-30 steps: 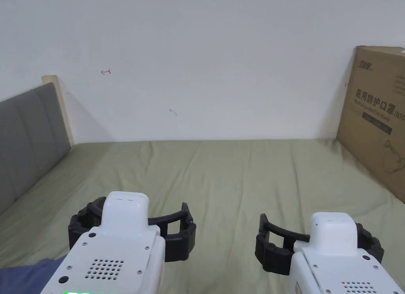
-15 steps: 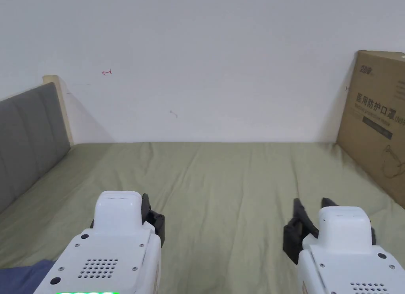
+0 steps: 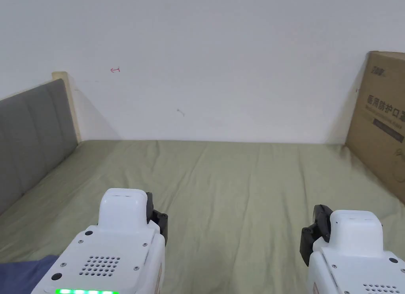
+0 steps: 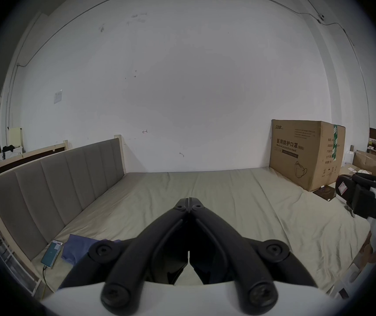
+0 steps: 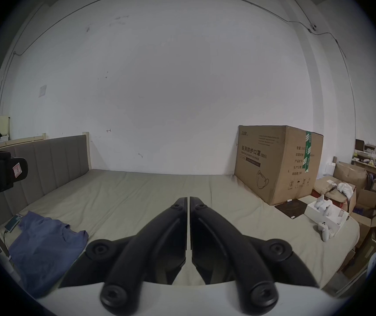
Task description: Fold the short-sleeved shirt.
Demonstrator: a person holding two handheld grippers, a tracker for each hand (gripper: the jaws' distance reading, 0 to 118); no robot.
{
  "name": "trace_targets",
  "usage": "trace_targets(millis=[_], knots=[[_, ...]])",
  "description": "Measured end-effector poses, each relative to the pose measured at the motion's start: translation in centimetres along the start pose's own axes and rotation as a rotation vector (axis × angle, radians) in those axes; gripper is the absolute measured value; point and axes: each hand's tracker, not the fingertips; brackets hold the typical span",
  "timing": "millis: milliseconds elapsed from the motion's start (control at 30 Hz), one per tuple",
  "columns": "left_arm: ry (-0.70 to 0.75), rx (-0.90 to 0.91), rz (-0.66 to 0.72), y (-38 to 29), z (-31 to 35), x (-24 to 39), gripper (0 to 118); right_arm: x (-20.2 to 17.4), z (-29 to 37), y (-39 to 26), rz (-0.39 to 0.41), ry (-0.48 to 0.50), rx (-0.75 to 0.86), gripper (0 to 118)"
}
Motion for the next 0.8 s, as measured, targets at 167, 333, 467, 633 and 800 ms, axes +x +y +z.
trace_targets(millis=[167, 333, 467, 633, 800], knots=[[0.098, 0.0, 0.01, 0.2, 1.3, -2.6, 0, -2.4, -0.5, 0.5, -0.016, 0.146, -0.024, 3], [0.258, -0.005, -0.011, 0.1, 3.5, -6.5, 0, -6.9, -1.1, 0.7, 0.045, 0.311, 0.008, 3], [0.365, -0.014, 0.012, -0.1, 5.4, -9.7, 0, -10.7, -1.2, 0.6, 0.06, 0.42, 0.003, 3], [0.493, -0.041, -0.012, -0.7, 7.0, -12.1, 0, -14.2, -1.8, 0.5, 0.074, 0.584, -0.077, 3], [0.476, -0.084, 0.038, -1.4, 6.9, -13.8, 0, -15.6, -1.5, 0.0, 0.086, 0.603, -0.076, 3]])
